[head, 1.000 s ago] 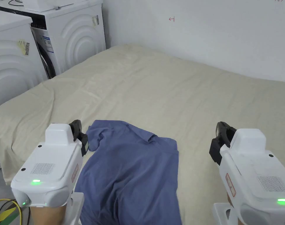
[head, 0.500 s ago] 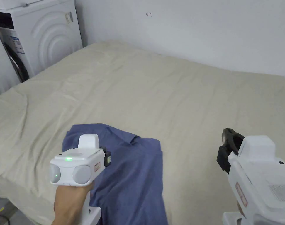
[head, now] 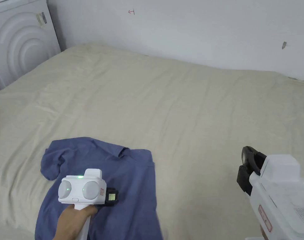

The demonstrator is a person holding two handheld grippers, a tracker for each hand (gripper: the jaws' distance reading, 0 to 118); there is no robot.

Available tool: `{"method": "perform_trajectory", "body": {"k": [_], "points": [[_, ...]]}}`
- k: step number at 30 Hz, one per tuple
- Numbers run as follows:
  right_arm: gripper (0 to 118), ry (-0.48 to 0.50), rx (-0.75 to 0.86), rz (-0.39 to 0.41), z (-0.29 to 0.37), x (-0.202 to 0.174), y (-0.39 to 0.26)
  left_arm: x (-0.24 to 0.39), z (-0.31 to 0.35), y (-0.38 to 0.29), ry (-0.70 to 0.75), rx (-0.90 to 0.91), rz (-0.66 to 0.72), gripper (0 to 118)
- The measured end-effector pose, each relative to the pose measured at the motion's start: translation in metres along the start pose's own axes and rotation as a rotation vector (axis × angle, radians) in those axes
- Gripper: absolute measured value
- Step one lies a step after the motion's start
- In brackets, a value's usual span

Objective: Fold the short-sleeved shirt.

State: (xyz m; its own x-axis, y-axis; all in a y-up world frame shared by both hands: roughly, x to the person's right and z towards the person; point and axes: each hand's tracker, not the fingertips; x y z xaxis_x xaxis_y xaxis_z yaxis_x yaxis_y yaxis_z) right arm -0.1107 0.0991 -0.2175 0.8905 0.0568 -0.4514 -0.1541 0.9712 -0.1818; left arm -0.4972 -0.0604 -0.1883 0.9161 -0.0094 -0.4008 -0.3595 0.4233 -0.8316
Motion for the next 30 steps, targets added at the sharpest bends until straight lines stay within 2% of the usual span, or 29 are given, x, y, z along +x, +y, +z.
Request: {"method": "perform_trajectory", "body": {"k": [3, 4, 5, 6, 8, 12, 17, 22, 30], "points": [[0, -0.007, -0.009, -0.005, 0.002, 0.003, -0.003, 0.007, 0.008, -0.006, -0.010, 0.015, 0.007, 66], [0, -0.009, -0.013, -0.006, 0.003, 0.002, -0.001, 0.007, 0.012, -0.005, -0.019, 0.009, 0.003, 51], [0, -0.010, -0.015, -0.008, 0.004, 0.002, -0.002, 0.009, 0.016, -0.004, -0.029, 0.006, -0.005, 23], [0, -0.012, -0.016, -0.011, 0.005, 0.003, -0.003, 0.005, 0.014, -0.001, -0.030, 0.013, -0.017, 4], [0, -0.013, -0.018, -0.020, 0.007, 0.004, -0.003, 0.007, 0.017, -0.004, -0.006, 0.034, -0.066, 3], [0, -0.015, -0.016, -0.033, 0.011, 0.007, -0.001, 0.006, 0.028, -0.010, -0.035, 0.064, -0.081, 1], [0, -0.023, 0.001, -0.041, 0.019, 0.013, 0.004, -0.014, 0.069, -0.011, -0.246, 0.160, 0.077, 0], [0, -0.043, 0.017, -0.062, 0.029, 0.024, 0.006, -0.027, 0.092, -0.005, -0.379, 0.235, 0.164, 0], [0, -0.100, 0.046, -0.075, 0.050, 0.042, 0.013, 0.015, 0.145, 0.033, -0.558, 0.365, 0.115, 0]]}}
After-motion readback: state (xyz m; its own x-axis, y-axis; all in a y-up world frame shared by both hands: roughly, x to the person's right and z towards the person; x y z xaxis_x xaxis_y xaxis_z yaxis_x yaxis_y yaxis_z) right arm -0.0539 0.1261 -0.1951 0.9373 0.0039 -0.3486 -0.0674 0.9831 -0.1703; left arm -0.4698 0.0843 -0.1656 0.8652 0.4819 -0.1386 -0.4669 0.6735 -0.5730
